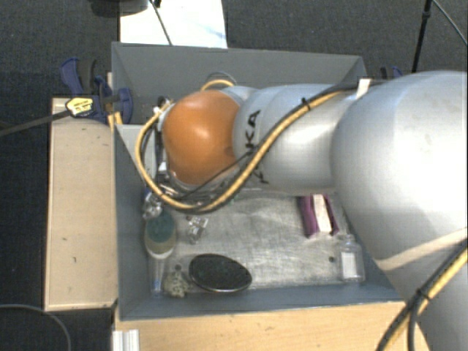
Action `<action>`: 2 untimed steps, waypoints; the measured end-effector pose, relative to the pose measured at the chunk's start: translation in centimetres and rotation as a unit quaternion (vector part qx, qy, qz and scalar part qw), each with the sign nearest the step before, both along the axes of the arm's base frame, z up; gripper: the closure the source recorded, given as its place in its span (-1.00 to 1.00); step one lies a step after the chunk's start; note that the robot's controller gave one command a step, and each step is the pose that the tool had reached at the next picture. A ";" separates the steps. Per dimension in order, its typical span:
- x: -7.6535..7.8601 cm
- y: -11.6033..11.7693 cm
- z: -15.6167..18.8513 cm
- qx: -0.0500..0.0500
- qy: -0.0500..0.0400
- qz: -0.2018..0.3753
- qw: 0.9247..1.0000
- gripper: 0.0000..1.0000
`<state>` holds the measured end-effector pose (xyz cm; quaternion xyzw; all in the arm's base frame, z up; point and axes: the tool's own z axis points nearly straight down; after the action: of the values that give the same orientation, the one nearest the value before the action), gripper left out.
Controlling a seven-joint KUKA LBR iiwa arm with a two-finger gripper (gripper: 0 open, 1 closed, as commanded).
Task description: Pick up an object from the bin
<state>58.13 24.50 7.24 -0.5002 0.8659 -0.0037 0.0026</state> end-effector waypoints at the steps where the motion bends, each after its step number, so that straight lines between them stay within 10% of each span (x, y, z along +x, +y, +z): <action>1: 1.1 0.4 0.7 0.001 0.003 -0.023 1.000 -1.00; 2: 1.2 0.1 0.2 0.001 0.002 0.040 0.999 -1.00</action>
Offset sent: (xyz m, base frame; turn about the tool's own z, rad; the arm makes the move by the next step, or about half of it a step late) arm 0.0091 0.0068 0.0069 0.0451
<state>59.35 24.57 7.49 -0.5340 0.8455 -0.0020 0.0013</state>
